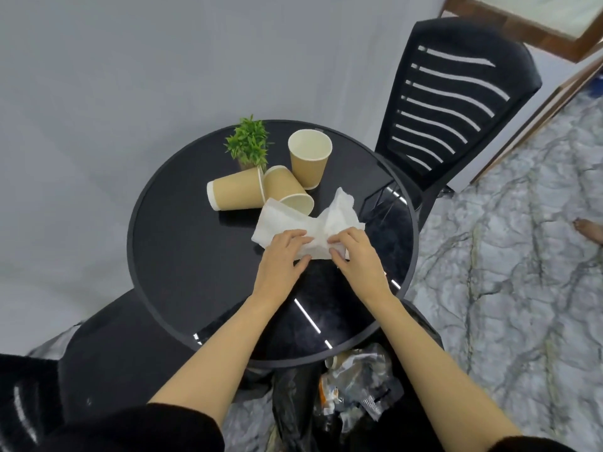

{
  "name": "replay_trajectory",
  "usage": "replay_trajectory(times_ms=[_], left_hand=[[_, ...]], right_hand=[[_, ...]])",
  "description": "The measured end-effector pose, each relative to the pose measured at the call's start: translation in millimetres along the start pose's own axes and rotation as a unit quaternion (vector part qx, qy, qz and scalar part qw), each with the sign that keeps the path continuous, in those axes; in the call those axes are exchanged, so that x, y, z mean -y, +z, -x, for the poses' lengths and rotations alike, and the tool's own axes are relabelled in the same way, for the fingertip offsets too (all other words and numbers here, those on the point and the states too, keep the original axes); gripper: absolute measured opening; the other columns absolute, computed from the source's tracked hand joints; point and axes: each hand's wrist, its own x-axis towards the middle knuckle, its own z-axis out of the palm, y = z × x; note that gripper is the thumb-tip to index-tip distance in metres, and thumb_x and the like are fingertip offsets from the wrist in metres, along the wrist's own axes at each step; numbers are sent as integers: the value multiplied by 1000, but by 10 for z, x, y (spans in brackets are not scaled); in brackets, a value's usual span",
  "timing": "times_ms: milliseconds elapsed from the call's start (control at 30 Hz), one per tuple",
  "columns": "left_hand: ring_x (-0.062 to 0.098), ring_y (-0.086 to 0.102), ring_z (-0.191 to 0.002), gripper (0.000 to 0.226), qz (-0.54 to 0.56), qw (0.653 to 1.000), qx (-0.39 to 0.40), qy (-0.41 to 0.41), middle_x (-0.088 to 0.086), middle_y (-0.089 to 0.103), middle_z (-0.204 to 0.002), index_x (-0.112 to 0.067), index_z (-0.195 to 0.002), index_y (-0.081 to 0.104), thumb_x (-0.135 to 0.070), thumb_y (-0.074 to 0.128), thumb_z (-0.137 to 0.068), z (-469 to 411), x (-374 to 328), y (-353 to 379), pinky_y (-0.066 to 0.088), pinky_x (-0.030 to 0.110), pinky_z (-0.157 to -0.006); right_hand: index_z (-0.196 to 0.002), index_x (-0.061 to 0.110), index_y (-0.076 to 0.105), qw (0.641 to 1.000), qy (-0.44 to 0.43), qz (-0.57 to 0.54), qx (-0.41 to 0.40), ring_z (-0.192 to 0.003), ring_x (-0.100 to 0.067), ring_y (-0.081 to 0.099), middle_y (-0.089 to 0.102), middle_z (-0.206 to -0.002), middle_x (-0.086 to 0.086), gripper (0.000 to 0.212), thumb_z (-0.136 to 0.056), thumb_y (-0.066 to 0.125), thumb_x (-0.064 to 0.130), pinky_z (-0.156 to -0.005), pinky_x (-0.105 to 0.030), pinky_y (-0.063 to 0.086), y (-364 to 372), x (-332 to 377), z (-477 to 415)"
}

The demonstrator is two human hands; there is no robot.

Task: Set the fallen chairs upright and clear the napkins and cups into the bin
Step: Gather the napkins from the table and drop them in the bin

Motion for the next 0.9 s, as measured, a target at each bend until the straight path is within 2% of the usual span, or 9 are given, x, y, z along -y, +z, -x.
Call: replay_trajectory(times_ms=[133,300,367,500,600,700,800,900], left_hand=[[13,38,-127,44,4,999,18,-28,-3,43,-140,-24,-130,49,-22,60,-87,-34,170,145,42,26,-91],[17,42,-121,51,0,999,6,-40,0,48,-134,-22,-135,43,-21,60,-87,-51,238,230,38,27,-97],[20,45,-113,43,-30,999,-2,-40,2,53,-124,-21,-129,49,-22,58,-88,-67,225,252,40,30,-95],[22,46,-96,28,-63,997,-11,-46,4,56,-106,-20,-116,59,-21,56,-88,-24,155,264,35,28,-81],[21,49,-93,25,-29,998,10,-60,5,57,-100,-20,-112,60,-18,54,-88,114,32,264,42,31,-75],[17,54,-90,18,52,994,17,-91,1,56,-96,-19,-104,63,-20,53,-89,330,-176,273,40,21,-66],[14,52,-90,17,103,989,13,-103,-1,56,-100,-18,-102,63,-21,53,-89,581,-429,315,39,10,-70],[13,53,-91,16,125,989,12,-83,-1,58,-100,-17,-102,63,-18,57,-87,831,-676,377,47,24,-76]], right_hand=[[-111,11,54,999,21,-6,35,-95,-7,44,50,-115,-3,27,-86,60,16,-80,-28,49,178,-148,-60],[-123,8,48,999,27,-2,20,-111,-18,44,46,-129,-6,43,-85,62,19,-85,-25,42,345,-173,-91],[-120,8,53,999,32,15,17,-108,-21,44,51,-123,-8,37,-86,61,18,-85,-26,42,387,-152,-89],[-106,7,59,999,33,34,7,-96,-20,46,55,-107,-7,21,-86,57,11,-70,-30,47,404,-71,5],[-100,6,58,999,35,27,17,-88,-19,49,57,-97,-6,16,-85,53,4,-68,-29,43,353,-63,183],[-85,8,54,998,60,-19,13,-77,-16,46,49,-83,0,8,-84,50,1,-66,-25,35,203,-18,421],[-74,15,43,996,79,-45,-6,-71,-15,42,43,-76,5,18,-84,50,2,-61,-24,33,-29,42,711],[-73,13,46,993,91,-75,-22,-71,-15,44,43,-75,4,17,-83,52,1,-62,-24,38,-277,25,1052]])
